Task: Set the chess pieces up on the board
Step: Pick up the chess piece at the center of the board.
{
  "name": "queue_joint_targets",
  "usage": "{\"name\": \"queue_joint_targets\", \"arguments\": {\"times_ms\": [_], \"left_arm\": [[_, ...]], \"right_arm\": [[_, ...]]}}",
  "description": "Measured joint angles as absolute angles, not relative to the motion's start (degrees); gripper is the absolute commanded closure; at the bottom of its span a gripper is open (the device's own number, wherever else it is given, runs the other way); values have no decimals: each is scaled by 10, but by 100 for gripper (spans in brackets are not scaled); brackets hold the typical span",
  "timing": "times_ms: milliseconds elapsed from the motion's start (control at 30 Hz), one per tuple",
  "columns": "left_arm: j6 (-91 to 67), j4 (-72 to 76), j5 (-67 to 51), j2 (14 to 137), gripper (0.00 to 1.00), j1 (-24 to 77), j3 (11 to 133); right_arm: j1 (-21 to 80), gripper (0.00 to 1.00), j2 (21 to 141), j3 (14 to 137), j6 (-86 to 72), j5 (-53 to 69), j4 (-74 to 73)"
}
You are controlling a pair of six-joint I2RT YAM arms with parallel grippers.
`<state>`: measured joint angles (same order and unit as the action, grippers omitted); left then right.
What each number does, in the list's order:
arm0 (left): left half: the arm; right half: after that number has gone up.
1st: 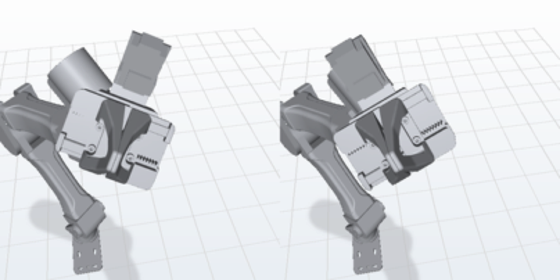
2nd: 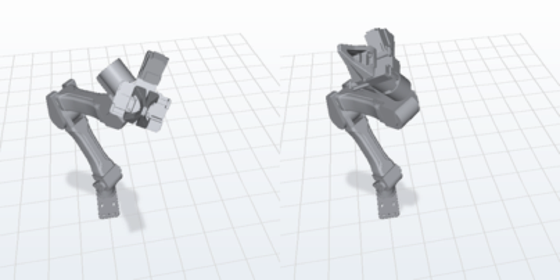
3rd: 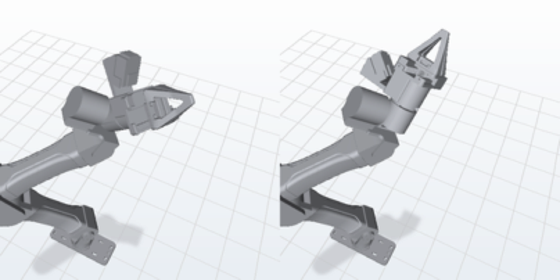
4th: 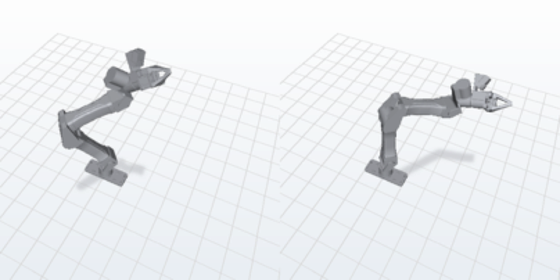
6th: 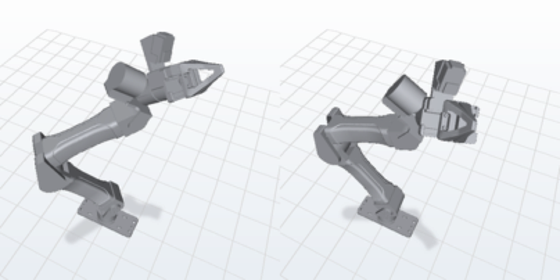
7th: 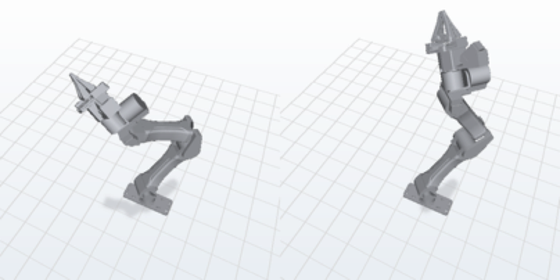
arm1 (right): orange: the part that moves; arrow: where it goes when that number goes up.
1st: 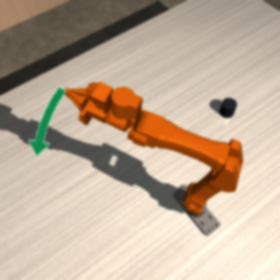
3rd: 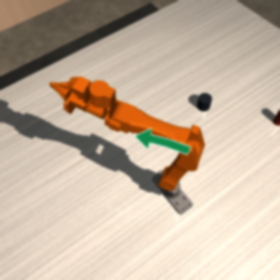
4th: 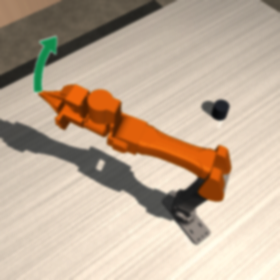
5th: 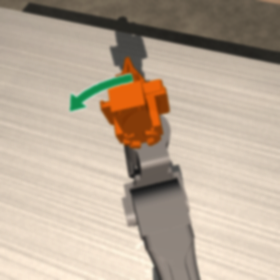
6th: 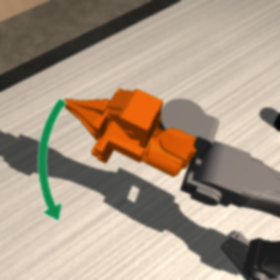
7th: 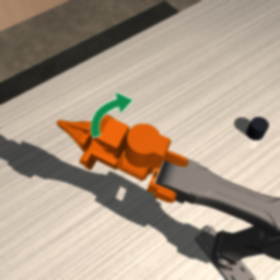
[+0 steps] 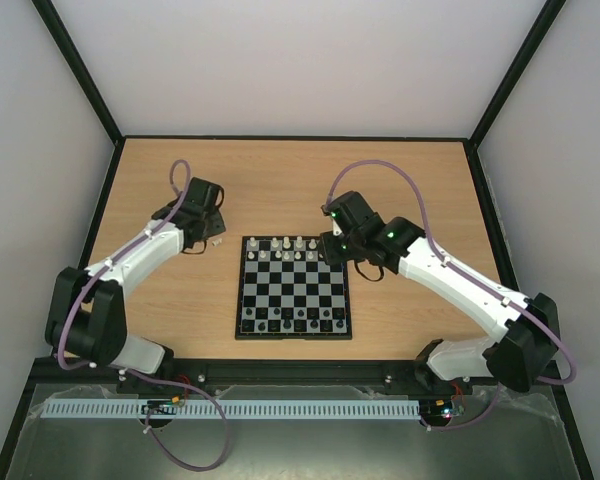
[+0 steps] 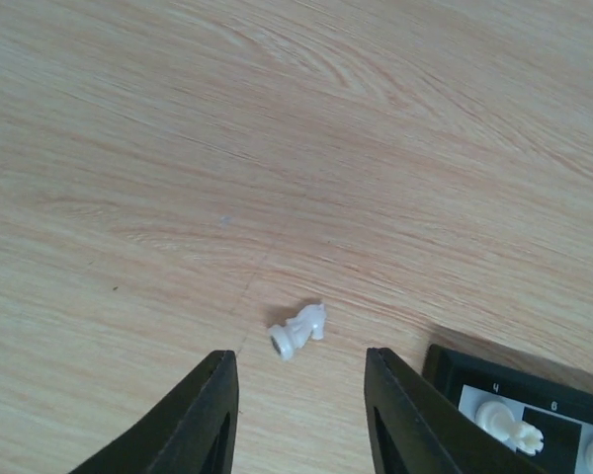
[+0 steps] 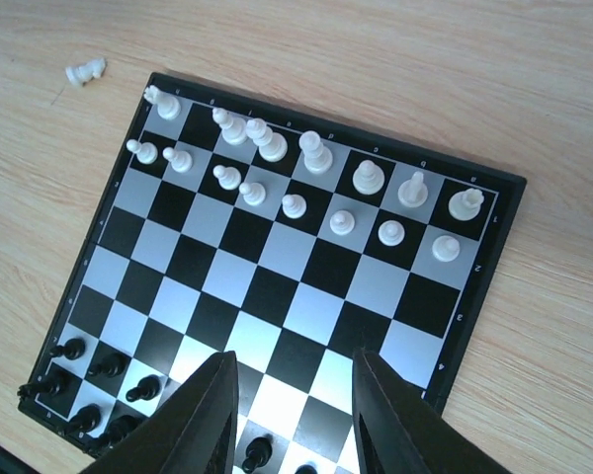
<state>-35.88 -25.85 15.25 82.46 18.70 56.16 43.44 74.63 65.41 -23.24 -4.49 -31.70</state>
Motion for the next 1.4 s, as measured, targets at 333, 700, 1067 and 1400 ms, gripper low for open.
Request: {"name": "queue_joint_targets", "arguments": {"times_ms": [333,700,1067,1400], "left_arm": [[-379,-189,122,898,48,180,519],[-363,-101,127,872,29,178,439],[-350,-59,132,910,50,157,437],[-340,-35,124,916,51,157,419]], "right_arm": [[434,67,754,653,-225,-25,-309],[434,67,754,646,-220,-13,-303],[434,67,759,643,-218,-11,-301],[434,67,765,641,-218,-11,-301]]}}
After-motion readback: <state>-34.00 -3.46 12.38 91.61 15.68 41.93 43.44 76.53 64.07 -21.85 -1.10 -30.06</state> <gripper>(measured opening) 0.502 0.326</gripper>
